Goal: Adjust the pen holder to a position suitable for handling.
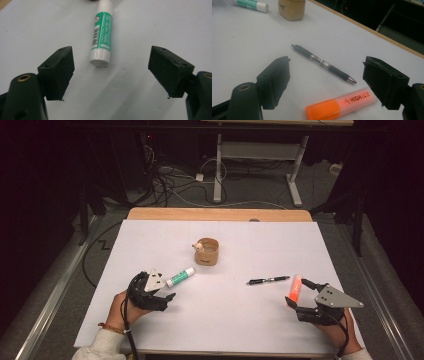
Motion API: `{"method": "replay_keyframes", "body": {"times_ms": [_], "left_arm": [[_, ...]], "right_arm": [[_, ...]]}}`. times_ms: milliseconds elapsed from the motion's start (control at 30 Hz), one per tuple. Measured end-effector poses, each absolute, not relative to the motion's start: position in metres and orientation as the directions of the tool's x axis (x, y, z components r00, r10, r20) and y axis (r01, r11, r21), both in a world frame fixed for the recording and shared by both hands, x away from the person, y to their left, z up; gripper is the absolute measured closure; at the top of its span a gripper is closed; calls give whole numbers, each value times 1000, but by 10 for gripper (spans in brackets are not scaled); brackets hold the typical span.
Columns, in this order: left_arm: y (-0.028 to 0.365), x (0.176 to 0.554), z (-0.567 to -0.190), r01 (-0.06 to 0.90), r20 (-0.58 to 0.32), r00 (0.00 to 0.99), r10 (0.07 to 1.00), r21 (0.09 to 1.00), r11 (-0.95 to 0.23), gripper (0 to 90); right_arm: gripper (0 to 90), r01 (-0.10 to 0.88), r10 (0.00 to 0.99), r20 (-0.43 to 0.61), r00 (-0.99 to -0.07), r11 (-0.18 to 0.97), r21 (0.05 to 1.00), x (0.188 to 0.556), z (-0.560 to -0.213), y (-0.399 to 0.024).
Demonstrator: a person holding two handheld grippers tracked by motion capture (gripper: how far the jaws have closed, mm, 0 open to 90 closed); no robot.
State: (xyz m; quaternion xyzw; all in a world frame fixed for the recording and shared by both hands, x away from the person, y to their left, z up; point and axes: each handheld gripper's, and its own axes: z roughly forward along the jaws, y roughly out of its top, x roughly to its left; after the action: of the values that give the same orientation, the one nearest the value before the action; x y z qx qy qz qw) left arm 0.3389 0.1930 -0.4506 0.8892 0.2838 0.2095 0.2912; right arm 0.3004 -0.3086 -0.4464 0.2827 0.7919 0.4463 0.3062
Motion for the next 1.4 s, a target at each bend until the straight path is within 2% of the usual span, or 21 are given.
{"method": "replay_keyframes", "body": {"times_ms": [700,1167,1400], "left_arm": [[185,377,-457,453,153,747,647,595,-663,201],[188,378,-455,441,129,753,645,627,-642,205],[184,382,-454,446,136,758,638,607,-658,205]], "right_arm": [[224,174,720,-239,-651,449,876,301,-447,-309],[225,176,729,-238,-642,442,880,306,-446,-312],[228,179,737,-243,-631,442,879,307,-446,-314]]}}
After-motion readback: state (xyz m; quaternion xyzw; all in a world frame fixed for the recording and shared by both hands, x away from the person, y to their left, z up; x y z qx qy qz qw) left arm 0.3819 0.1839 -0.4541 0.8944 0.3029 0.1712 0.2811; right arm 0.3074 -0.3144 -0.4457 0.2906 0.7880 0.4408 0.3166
